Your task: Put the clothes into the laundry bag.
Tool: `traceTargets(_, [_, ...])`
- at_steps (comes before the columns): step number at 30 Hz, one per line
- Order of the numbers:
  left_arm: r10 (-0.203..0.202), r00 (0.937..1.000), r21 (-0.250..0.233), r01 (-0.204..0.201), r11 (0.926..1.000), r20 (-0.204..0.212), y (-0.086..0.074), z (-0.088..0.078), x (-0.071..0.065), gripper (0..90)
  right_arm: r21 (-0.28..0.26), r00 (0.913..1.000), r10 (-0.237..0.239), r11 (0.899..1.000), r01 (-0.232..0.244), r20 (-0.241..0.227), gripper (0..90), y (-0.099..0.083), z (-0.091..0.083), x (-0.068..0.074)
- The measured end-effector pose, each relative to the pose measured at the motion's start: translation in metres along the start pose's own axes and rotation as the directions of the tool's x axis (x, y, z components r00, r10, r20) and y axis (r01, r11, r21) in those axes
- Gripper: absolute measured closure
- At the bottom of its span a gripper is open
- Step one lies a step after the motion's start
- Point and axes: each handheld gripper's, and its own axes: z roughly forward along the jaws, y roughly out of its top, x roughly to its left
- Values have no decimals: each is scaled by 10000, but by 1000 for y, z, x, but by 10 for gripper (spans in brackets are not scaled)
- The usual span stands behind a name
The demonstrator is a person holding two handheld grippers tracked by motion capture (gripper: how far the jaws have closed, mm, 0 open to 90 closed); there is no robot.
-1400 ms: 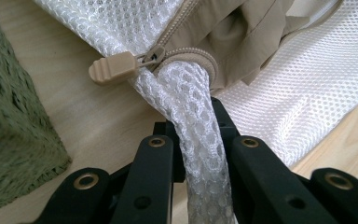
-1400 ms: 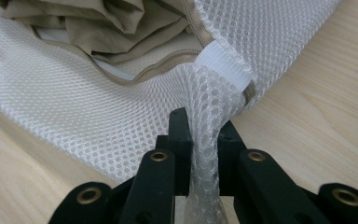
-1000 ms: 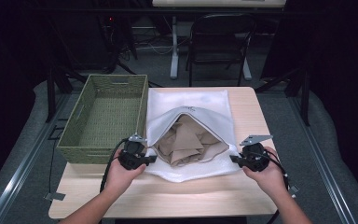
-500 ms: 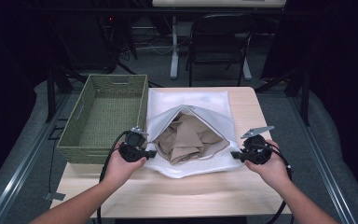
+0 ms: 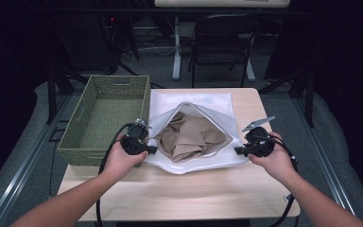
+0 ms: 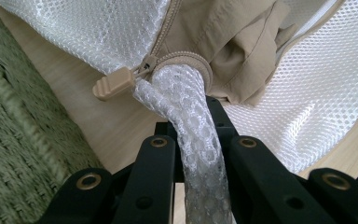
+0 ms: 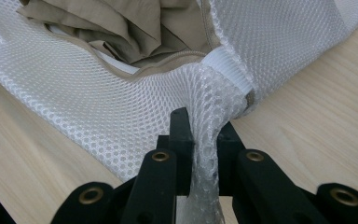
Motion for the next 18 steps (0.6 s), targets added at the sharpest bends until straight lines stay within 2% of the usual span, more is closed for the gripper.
traceTargets(8, [193,9995,176,-189,9997,-258,15,-4,1,844,51,9998,-180,9998,180,28,821,14,-2,0])
traceTargets(18, [-6,9990,214,16,9998,-452,25,-11,7,842,159,9996,-184,9997,181,215,821,30,-9,-1])
